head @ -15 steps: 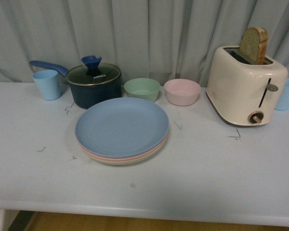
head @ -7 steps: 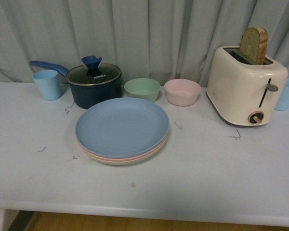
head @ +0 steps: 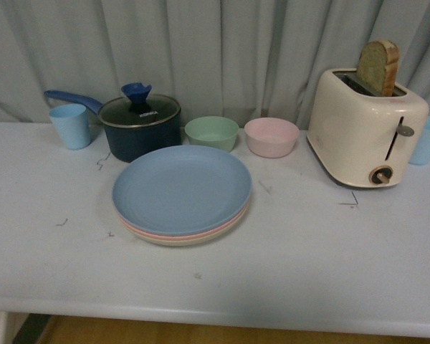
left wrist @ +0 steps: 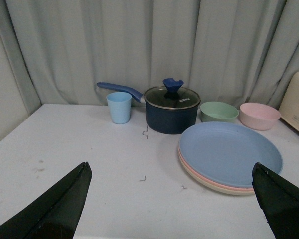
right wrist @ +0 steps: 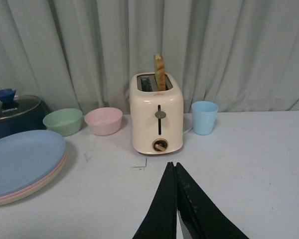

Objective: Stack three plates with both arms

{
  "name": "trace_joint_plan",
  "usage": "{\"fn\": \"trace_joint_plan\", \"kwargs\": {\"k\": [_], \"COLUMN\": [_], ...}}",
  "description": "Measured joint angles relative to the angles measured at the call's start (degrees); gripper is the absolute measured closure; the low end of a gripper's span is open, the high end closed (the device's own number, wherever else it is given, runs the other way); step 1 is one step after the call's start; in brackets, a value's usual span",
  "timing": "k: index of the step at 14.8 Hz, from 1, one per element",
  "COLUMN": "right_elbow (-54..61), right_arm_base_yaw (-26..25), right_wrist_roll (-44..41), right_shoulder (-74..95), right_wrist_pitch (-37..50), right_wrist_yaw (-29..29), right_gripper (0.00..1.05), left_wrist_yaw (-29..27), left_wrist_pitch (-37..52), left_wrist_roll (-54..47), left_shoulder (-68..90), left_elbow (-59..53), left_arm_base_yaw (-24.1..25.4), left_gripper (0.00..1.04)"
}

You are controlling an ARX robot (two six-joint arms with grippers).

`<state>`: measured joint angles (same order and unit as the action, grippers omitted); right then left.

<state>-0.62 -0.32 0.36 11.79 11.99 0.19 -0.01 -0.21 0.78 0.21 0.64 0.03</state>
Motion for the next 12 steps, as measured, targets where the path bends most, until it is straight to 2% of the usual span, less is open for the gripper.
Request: {"fn": "trace_joint_plan", "kwargs": {"k": [2, 4, 8, 10, 11, 12], "right_elbow": [0.0, -0.04, -0.04, -0.04, -0.04, -0.04], "right_arm_base_yaw": [0.0, 0.0, 0.0, 0.0, 0.0, 0.0], "right_wrist_roll": [0.0, -0.02, -0.07, -0.09, -0.09, -0.09], "right_shoulder": [-1.81, -11.43, -11.65, -11.65, -11.65, -11.65], "right_wrist_pitch": [-1.84, -11.89, -12.2, -12.2, -12.2, -12.2], "right_wrist_yaw": [0.0, -0.17, -0.17, -0.15, -0.15, -0.17], "right_gripper": [1.03, 1.03, 1.02, 0.52, 0.36, 0.29], "left_wrist_yaw": [0.0, -0.04, 0.0, 0.0, 0.0, 0.0], "left_wrist_pitch": [0.0, 0.0, 0.02, 0.02, 0.02, 0.02], "left_wrist_roll": [0.0, 0.0, 0.0, 0.0, 0.0, 0.0], "left_shoulder": [0.0, 0.0, 0.0, 0.0, 0.0, 0.0], "left_elbow": [0.0, 0.0, 0.0, 0.0, 0.0, 0.0], "left_arm_base_yaw": [0.0, 0.0, 0.0, 0.0, 0.0, 0.0], "left_gripper": [0.07, 0.07, 0.07, 0.07, 0.07, 0.07]}}
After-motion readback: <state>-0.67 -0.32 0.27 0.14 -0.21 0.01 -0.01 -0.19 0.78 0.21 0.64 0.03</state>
